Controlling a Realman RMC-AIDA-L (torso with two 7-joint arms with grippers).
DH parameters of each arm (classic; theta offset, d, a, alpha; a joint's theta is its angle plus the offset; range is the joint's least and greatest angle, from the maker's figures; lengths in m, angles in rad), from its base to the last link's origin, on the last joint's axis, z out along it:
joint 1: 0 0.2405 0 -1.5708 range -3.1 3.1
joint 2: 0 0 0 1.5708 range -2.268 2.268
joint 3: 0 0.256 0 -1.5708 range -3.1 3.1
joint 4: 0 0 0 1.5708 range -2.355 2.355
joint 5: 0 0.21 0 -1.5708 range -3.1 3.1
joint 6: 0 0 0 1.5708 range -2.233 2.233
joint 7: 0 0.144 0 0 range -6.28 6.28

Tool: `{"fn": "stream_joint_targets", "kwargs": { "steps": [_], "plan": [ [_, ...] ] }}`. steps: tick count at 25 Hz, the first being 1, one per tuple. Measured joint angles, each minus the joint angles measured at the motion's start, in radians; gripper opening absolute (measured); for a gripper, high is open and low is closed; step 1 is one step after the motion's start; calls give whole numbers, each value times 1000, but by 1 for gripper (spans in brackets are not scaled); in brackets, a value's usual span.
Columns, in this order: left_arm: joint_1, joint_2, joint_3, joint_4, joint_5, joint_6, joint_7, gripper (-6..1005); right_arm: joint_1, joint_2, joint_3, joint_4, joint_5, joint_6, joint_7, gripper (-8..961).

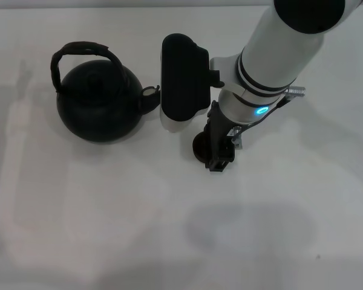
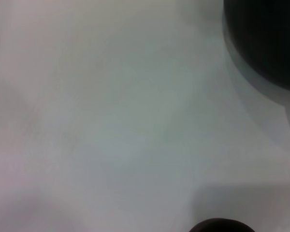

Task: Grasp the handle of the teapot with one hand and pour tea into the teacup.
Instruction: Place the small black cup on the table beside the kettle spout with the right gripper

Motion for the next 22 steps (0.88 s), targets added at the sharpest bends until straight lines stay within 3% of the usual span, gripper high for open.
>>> {"fn": "stream_joint_targets", "kwargs": {
  "steps": [22],
  "plan": [
    [-4,0,5,-7,0,0,0,878,1,0,-16,0,6,-6,-7,780]
  ]
}}
